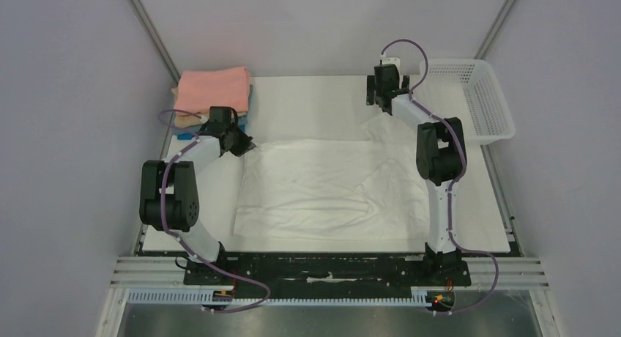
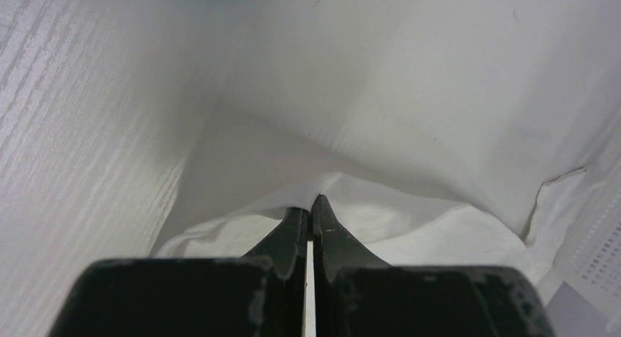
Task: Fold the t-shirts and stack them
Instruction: Grab the side of the flattened tshirt furthest away from the robot with both arms
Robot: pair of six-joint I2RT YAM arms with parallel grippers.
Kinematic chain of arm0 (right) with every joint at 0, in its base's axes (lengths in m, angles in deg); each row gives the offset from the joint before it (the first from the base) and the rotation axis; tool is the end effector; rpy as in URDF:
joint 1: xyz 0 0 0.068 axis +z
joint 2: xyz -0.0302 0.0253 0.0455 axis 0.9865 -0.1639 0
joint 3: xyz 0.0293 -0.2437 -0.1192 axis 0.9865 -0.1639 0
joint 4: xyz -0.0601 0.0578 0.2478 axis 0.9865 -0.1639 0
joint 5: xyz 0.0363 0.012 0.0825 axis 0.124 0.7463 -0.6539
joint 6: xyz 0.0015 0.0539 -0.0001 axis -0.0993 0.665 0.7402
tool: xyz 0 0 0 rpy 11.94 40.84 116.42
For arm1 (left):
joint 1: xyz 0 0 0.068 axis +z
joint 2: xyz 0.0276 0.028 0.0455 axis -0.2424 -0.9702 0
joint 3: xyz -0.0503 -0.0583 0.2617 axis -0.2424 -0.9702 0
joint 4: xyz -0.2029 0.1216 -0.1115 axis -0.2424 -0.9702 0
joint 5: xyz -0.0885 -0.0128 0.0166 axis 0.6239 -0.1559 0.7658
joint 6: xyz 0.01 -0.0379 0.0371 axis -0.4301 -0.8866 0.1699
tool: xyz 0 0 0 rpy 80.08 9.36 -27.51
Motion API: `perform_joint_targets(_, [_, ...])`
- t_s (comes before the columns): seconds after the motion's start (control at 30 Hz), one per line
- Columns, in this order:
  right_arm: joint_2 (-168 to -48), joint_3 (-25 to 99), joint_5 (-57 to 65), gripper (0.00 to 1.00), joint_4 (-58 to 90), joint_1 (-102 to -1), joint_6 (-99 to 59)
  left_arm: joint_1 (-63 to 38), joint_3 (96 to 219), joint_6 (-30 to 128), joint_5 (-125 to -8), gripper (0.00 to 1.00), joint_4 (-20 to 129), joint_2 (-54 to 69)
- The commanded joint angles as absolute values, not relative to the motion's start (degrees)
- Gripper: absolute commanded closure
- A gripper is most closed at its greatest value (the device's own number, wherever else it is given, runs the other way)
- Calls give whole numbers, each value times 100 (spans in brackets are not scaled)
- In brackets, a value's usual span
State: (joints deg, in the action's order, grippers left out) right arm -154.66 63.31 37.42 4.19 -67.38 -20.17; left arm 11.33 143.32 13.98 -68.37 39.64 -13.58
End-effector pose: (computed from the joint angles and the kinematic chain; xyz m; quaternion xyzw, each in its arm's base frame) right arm 0.5022 0.1019 0.2037 0.0474 0.8807 -0.1211 0.4554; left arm 0.3470 -0.0203 0.1886 -0.3336 0.8792 -0.1871 0.2841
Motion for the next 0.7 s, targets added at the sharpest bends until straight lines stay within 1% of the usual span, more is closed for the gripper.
perform_joint_targets(0.0, [-15821,6706,3572,7,248,-6844,-2154,1177,14520,1559,-7090,98,3869,-1318])
perform_joint_targets(0.2, [-16012,6441,3430,12,120,-6986,-1971,1182,14518,1594,-7116,98,3855,-1329])
perform_joint_targets(0.37, [-16069,6375,3015,20,33,-7119,-1711,1179,14520,1592,-7087,98,3862,-1341])
perform_joint_targets(0.57, [-16175,6456,2867,23,15,-7157,-1698,1182,14503,1585,-7063,98,3868,-1327])
perform_joint_targets(0.67, [-16228,6448,2656,28,20,-7194,-1564,1178,14493,1576,-7068,98,3885,-1330])
